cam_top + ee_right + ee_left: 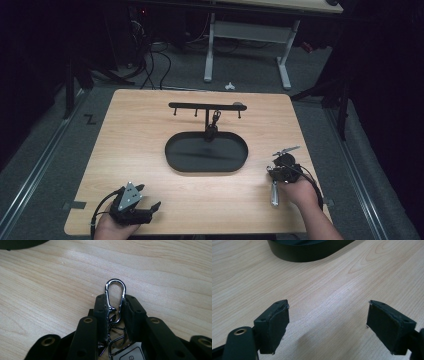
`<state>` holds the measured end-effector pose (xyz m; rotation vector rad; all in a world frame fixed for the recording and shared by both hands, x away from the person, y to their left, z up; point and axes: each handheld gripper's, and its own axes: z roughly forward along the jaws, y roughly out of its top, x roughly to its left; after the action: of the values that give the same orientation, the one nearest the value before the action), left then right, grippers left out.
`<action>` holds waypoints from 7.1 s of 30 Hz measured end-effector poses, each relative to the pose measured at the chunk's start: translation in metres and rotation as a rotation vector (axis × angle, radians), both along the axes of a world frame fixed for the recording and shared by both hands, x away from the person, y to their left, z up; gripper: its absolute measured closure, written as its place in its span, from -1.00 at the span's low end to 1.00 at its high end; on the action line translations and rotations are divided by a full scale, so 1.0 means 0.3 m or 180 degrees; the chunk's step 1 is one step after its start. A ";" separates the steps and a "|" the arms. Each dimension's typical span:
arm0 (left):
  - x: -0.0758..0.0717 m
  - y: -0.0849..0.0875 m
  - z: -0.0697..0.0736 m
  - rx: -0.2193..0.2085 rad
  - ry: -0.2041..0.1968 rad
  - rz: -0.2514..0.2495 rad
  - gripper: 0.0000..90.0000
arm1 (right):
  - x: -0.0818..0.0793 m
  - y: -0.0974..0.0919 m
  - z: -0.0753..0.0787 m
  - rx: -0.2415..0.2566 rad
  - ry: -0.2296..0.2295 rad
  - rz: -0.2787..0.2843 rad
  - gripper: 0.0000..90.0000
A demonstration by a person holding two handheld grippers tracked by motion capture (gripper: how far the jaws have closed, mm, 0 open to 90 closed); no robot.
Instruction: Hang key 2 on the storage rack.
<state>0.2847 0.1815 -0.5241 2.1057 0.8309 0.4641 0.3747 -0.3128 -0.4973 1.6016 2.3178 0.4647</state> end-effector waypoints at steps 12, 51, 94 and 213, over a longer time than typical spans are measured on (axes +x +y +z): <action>0.001 0.002 -0.002 0.0000 0.0015 -0.0003 -0.59 | -0.009 -0.012 0.004 0.0074 0.0055 -0.0006 0.67; 0.000 0.002 0.001 -0.0016 -0.0003 -0.0007 -0.59 | 0.001 0.001 0.016 -0.0100 0.0238 0.0100 0.91; -0.003 0.007 0.003 -0.0075 -0.0092 0.0047 -0.60 | 0.001 0.064 0.428 0.0122 -0.0254 0.0345 0.92; -0.001 0.030 0.003 -0.0068 -0.0083 0.0105 -0.60 | 0.179 0.257 0.384 0.0213 -0.0801 0.0454 0.14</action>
<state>0.2844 0.1907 -0.5232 2.0650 0.8529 0.4970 0.4283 -0.2357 -0.3821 1.3236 2.2523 0.7382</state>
